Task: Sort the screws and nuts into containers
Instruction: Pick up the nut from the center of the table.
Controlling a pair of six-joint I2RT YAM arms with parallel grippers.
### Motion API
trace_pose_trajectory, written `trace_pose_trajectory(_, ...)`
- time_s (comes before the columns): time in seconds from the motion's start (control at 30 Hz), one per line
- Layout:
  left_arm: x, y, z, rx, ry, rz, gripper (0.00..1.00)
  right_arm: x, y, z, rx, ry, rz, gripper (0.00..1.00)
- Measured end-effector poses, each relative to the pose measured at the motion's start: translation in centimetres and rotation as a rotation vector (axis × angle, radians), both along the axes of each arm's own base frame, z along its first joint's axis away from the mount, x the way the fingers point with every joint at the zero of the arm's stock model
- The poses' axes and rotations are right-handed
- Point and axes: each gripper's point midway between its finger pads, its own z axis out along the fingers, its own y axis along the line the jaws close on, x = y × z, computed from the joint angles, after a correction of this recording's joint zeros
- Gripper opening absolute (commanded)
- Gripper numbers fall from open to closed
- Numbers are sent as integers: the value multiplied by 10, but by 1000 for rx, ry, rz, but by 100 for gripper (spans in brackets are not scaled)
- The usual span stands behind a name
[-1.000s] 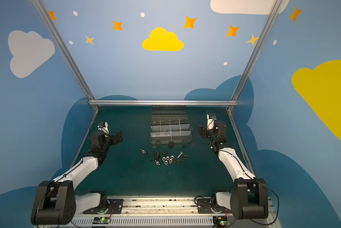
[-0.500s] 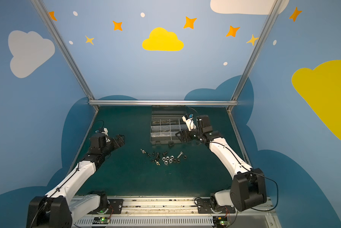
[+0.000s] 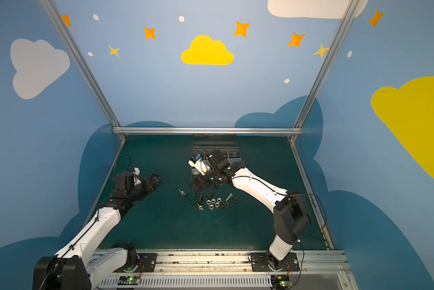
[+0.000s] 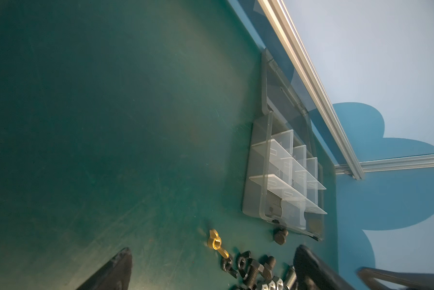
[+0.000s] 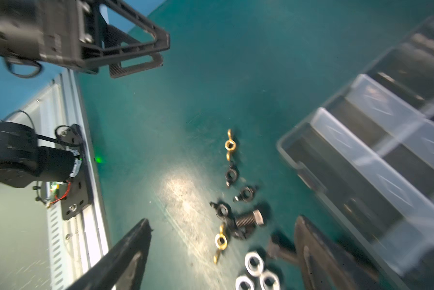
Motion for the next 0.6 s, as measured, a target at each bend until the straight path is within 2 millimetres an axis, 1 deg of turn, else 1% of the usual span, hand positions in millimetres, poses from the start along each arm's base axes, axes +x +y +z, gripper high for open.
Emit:
trace_pose_trajectory(0.13, 0, 4, -7, -46, 36, 8, 100, -3, 31, -31, -72, 9, 40, 86)
trace_pose_trajectory(0.2, -2, 7, -10, -65, 51, 18, 100, -3, 40, -43, -96, 13, 47, 86)
trace_pose_trajectory(0.27, -3, 10, -10, -76, 56, 26, 100, -3, 45, -52, -111, 21, 51, 85)
trace_pose_trajectory(0.37, -7, 14, -10, -87, 55, 39, 100, -1, 49, -60, -121, 31, 47, 84)
trace_pose_trajectory(0.47, -11, 17, -9, -107, 48, 51, 100, 5, 55, -63, -117, 31, 42, 80)
trace_pose_trajectory(0.53, -13, 17, -12, -119, 53, 55, 100, 8, 60, -65, -113, 31, 41, 74)
trace_pose_trajectory(0.6, -15, 16, -14, -132, 62, 55, 100, 10, 62, -70, -118, 37, 41, 71)
